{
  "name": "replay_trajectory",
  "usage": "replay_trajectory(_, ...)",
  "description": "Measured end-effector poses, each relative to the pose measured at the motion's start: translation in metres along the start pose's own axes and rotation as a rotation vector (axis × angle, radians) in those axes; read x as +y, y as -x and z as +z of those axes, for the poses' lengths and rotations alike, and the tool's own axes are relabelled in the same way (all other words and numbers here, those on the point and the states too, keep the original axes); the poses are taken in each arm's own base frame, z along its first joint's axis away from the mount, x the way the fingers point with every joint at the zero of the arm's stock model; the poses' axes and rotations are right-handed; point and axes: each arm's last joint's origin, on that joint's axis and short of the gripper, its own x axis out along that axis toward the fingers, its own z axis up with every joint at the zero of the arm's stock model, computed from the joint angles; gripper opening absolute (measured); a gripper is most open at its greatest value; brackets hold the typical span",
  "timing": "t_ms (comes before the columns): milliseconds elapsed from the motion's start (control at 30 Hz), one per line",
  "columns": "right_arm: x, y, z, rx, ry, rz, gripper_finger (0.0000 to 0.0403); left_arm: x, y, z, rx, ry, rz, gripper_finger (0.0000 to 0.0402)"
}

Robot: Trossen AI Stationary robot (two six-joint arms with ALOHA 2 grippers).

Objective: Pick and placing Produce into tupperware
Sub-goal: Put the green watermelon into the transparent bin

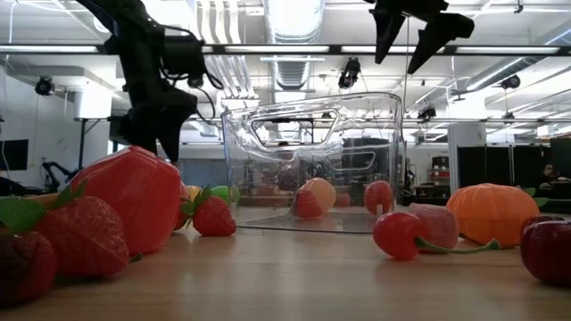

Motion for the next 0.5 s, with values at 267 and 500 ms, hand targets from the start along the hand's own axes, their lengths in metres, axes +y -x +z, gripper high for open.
replay_trajectory(267,-0.001,-0.001,0.002,-0.002,0.011,-0.008,0.0315,0.002,-0.020,0.001,0.056,0.006,0.055,0.0341)
replay_trajectory(500,-0.001,-0.001,0.002,-0.002,0.015,-0.008,0.0308,0.003,-0.041,0.002,0.132,-0.004,0.099,0.0341)
